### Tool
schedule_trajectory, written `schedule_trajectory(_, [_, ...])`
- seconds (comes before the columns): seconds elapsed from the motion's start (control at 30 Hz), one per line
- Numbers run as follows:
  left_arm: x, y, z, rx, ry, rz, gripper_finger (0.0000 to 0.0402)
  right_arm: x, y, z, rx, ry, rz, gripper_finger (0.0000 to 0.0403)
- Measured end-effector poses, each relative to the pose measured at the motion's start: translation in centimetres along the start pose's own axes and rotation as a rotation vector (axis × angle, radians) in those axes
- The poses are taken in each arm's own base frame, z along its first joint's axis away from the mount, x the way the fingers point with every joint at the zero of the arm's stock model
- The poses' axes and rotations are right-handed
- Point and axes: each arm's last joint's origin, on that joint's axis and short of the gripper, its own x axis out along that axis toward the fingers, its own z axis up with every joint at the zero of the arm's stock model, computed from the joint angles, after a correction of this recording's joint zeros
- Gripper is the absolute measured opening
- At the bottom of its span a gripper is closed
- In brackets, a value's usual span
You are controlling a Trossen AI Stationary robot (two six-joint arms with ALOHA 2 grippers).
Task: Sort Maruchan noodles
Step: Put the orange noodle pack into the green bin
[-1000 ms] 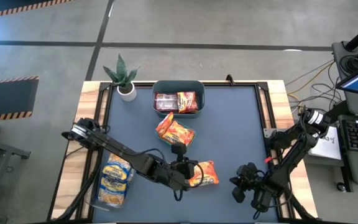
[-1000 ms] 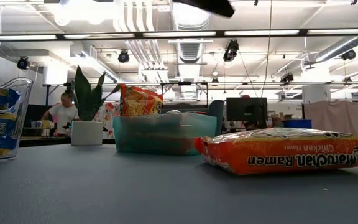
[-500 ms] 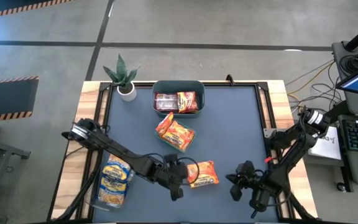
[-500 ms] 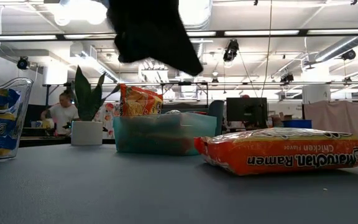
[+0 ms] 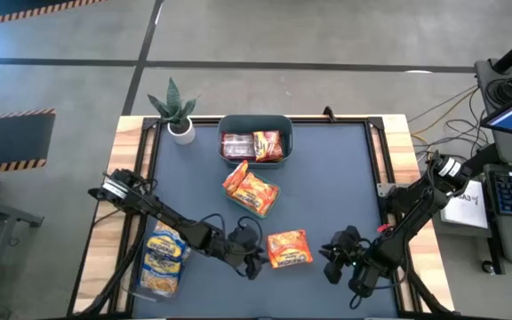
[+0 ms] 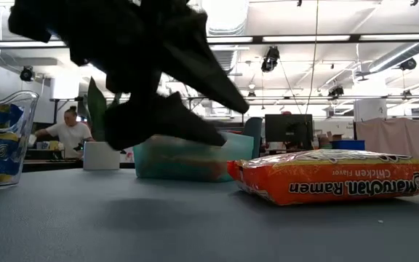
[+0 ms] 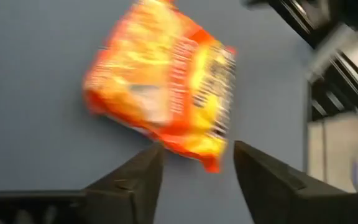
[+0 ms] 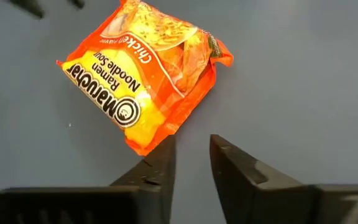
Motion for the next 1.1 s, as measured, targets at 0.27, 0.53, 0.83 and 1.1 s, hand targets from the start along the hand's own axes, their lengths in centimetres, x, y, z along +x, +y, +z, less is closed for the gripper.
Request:
schedule_trajectory(0.27, [-0.1, 0.8, -0.1, -0.093, -0.127, 0.093, 0.0247, 0.0, 0.0, 0.0, -0.021, 0.004, 0.0, 0.0156])
schedule_trajectory(0.53, [1.2, 1.2, -0.9, -0.131, -0.129, 0.067, 0.0252, 0.2, -0.1, 0.1, -0.01, -0.024, -0.002, 0.0192])
schedule_trajectory(0.83, [2.6, 1.7, -1.7, -0.148, -0.149, 0.03, 0.0252, 0.4, 0.2, 0.0, 0.007, -0.042, 0.042, 0.021])
schedule_trajectory(1.1, [3.3, 1.9, -2.1, -0.162, -0.174, 0.006, 0.0252, 0.7, 0.3, -0.2, 0.021, -0.068, 0.054, 0.0212])
